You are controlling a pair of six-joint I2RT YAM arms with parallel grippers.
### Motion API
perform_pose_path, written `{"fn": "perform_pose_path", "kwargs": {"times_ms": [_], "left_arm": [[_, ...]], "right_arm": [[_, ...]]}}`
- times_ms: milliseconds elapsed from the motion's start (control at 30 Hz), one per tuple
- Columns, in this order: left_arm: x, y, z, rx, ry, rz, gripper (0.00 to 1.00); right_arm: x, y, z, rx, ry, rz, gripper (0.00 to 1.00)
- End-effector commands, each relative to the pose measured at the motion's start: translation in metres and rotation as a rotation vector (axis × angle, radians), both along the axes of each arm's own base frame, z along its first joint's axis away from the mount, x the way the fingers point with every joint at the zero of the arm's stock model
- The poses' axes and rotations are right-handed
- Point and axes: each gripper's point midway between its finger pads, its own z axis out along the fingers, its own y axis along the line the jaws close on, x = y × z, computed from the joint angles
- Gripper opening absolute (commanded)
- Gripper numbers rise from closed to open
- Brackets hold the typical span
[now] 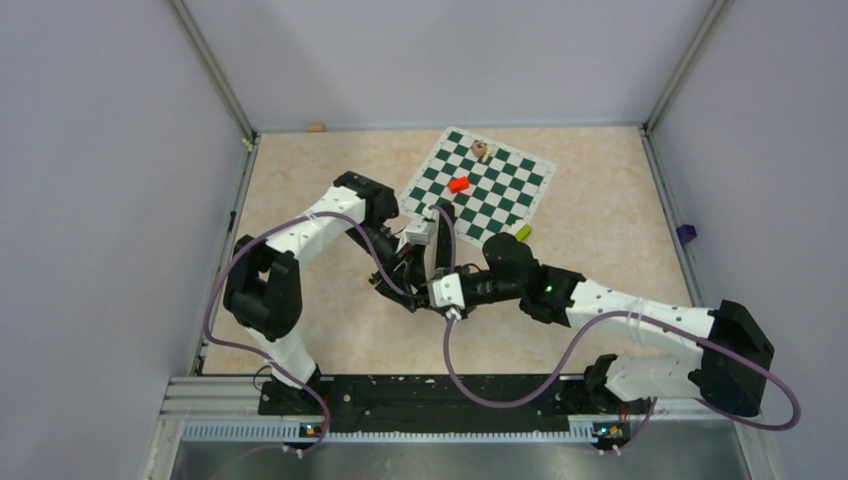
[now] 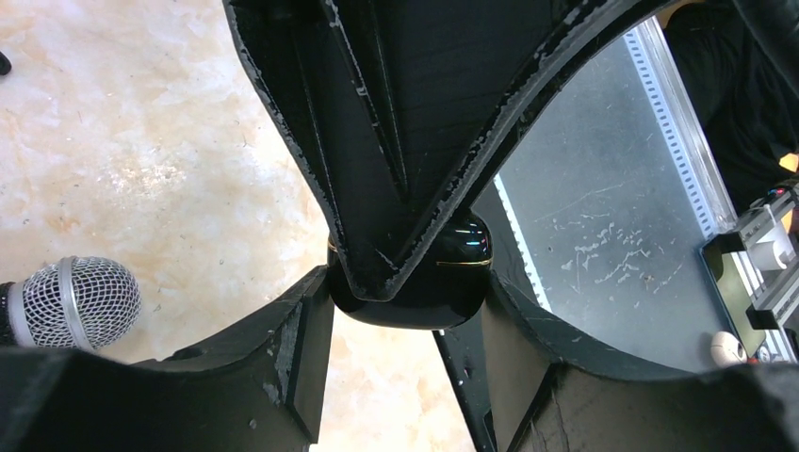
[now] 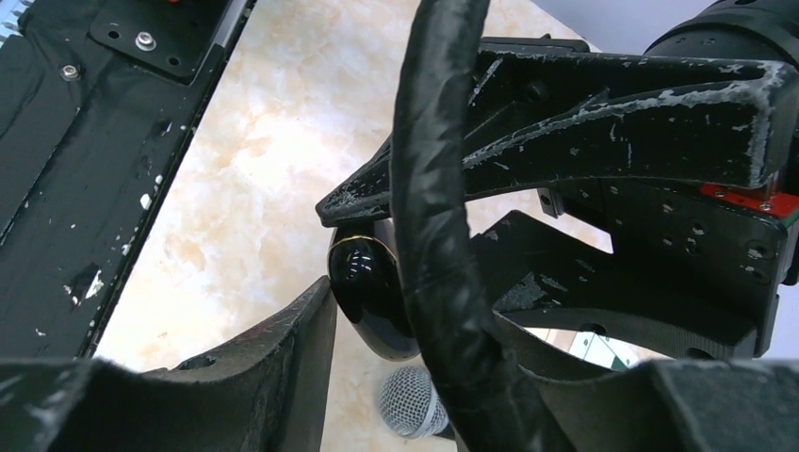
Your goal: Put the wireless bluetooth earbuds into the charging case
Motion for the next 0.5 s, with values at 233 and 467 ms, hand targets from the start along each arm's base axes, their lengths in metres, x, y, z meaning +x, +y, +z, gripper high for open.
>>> {"fn": "perform_pose_path", "kwargs": {"times_ms": [233, 467], "left_arm": [[-0.001, 0.004, 0.03, -0.062, -0.097, 0.011, 0.53], [0.0, 0.007, 0.033, -0.096, -0.092, 0.032, 0.48]], "right_arm": [[-0.016, -0.005, 0.048, 0.015, 0.14, 0.035, 0.0], [-0.009, 0.002, 0.037, 0.006, 0.162, 0.027, 0.05]]}}
